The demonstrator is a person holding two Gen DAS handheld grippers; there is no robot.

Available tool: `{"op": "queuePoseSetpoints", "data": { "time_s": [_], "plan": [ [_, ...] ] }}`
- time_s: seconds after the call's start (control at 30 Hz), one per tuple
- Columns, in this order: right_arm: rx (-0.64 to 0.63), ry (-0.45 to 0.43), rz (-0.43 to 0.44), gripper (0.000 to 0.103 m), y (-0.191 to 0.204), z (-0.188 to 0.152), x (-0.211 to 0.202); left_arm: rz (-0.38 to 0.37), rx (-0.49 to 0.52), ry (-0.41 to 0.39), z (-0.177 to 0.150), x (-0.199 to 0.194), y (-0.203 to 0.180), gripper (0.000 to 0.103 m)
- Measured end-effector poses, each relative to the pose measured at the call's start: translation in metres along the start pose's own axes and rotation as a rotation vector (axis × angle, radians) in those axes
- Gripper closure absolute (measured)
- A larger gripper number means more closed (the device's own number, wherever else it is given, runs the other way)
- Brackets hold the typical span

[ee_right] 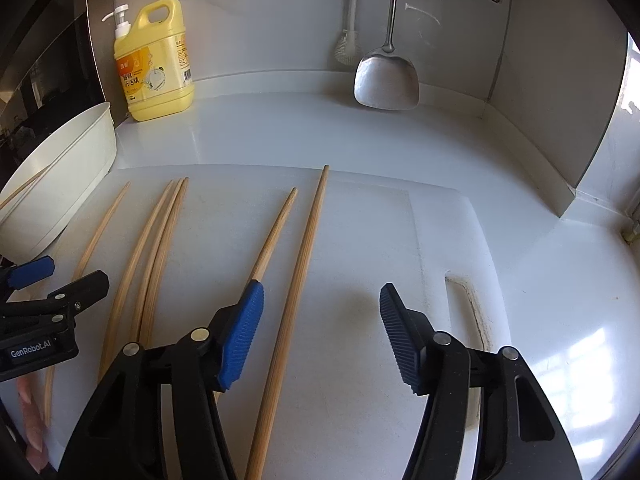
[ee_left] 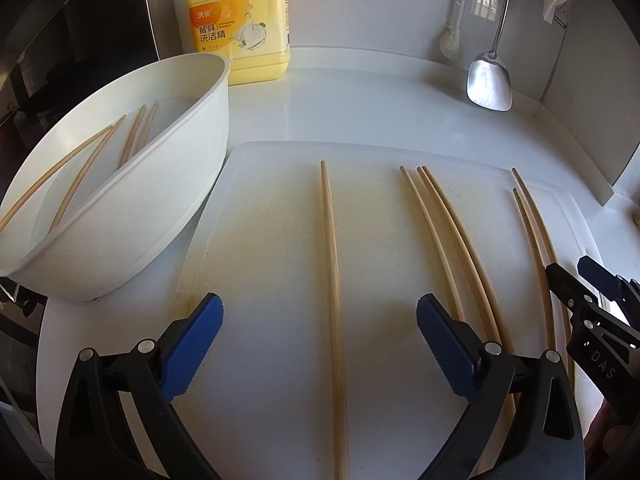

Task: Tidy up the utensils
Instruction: 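Position both open tools over separate chopsticks on the board, then close the right tool on one chopstick while the left tool grasps another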

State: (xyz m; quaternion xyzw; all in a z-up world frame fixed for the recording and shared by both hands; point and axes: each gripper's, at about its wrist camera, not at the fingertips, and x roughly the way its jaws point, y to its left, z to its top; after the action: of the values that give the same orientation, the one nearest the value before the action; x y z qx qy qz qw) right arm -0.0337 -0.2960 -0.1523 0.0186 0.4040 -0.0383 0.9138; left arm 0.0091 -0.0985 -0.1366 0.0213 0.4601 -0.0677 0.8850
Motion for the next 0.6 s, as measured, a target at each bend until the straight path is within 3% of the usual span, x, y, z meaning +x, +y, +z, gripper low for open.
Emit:
{"op": "queuePoseSetpoints", "data": {
  "time_s": [0.2,0.4,0.5,0.57,0.6],
  "plan": [
    [-0.026,0.010,0.016,0.067,0.005,0.003,0.001,-0.019,0.027,-0.008,0.001,-0.002,-0.006,0.022],
    [-0.069,0.016,0.009,0.091,0.016,0.000,-0.002,-0.038,0.054,-0.023,-0.001,-0.007,-0.015,0.046],
    [-0.074,0.007,0.001,0.096,0.017,-0.005,-0.005,-0.048,0.063,-0.031,-0.004,-0.011,-0.017,0.064],
    [-0.064,0.005,0.005,0.097,0.015,-0.006,-0.006,-0.056,0.064,-0.031,-0.004,-0.012,-0.017,0.085],
    [-0.056,0.005,0.010,0.097,0.014,-0.006,-0.007,-0.059,0.063,-0.029,-0.003,-0.012,-0.016,0.090]
  ]
}}
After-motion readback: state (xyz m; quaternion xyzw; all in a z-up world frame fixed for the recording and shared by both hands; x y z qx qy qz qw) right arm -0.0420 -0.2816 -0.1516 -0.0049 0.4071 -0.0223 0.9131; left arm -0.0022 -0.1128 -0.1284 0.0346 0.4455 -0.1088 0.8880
